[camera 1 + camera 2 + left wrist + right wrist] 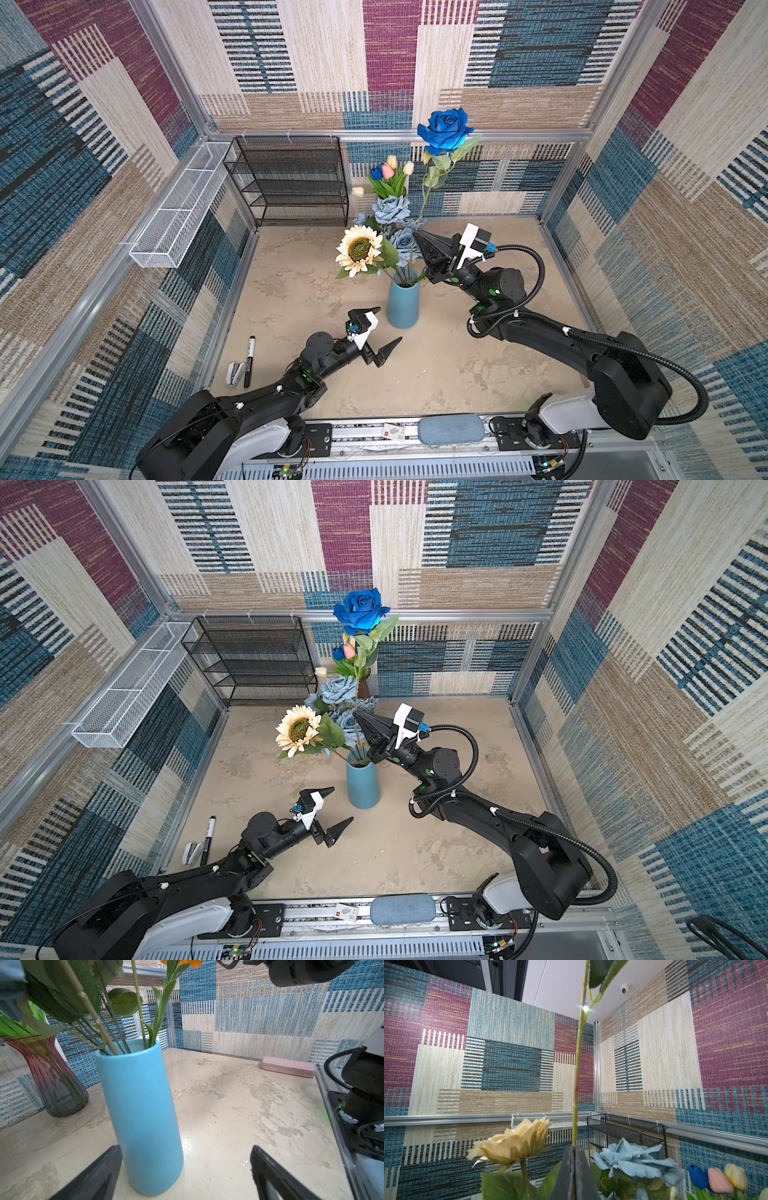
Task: Arrange the flowers into the vase
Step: 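Lower the blue rose stem into the light-blue vase with the right gripper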
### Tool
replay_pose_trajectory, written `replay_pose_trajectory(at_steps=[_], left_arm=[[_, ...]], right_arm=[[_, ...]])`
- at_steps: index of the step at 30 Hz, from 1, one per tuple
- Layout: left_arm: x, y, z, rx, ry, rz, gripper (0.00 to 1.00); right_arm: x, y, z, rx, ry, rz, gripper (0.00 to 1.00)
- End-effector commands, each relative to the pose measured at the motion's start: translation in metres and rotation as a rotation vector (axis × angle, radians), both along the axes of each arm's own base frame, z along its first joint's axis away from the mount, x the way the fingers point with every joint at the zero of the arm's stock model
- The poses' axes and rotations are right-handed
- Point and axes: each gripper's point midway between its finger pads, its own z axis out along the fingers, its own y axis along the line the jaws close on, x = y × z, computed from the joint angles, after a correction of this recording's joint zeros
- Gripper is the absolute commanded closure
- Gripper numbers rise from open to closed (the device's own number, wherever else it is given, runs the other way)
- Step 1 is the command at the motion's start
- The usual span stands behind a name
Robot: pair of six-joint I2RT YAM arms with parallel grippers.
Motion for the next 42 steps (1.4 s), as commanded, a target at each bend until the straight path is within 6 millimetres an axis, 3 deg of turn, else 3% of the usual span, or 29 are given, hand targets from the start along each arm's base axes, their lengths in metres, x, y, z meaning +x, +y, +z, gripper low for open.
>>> replay_pose_trajectory(at_steps=[1, 4, 8, 10, 22, 30, 33, 35, 38, 42], left_arm=[[-0.002, -0.002, 0.008, -0.014, -0.028, -0.019, 0.01], [-0.001, -0.001, 0.008, -0.009, -0.032, -0.012, 0.01], [-0.001, -0.002, 0.007, -0.006, -0.031, -0.011, 0.01], [-0.001, -0.002, 0.007, -0.007, -0.031, -0.014, 0.01], [-0.002, -0.002, 0.008, -0.009, -0.033, -0.014, 0.01], [-0.002, -0.002, 0.008, -0.009, -0.029, -0.016, 0.01], [-0.002, -0.002, 0.008, -0.015, -0.027, -0.015, 0.01], [-0.002, -0.001, 0.009, -0.022, -0.027, -0.012, 0.01], [-0.001, 0.0, 0.011, -0.031, -0.015, -0.005, 0.01], [-0.001, -0.003, 0.011, -0.014, 0.045, -0.015, 0.01]], right_arm=[[0.0, 0.009, -0.009, -0.039, 0.02, 0.036, 1.0], [0.003, 0.013, -0.019, -0.078, 0.033, 0.013, 0.94], [0.005, 0.011, -0.022, -0.115, 0.034, -0.035, 0.67], [0.006, 0.007, -0.019, -0.121, 0.035, -0.066, 0.61], [0.008, -0.023, 0.008, -0.082, 0.037, -0.222, 0.44], [-0.027, -0.057, 0.047, -0.043, -0.019, -0.263, 0.32], [-0.035, -0.071, 0.053, -0.043, -0.005, -0.3, 0.27], [-0.036, -0.079, 0.048, -0.057, 0.02, -0.334, 0.24], [-0.033, -0.096, 0.023, -0.059, 0.093, -0.404, 0.19], [-0.048, -0.102, -0.036, -0.12, 0.124, -0.378, 0.15]])
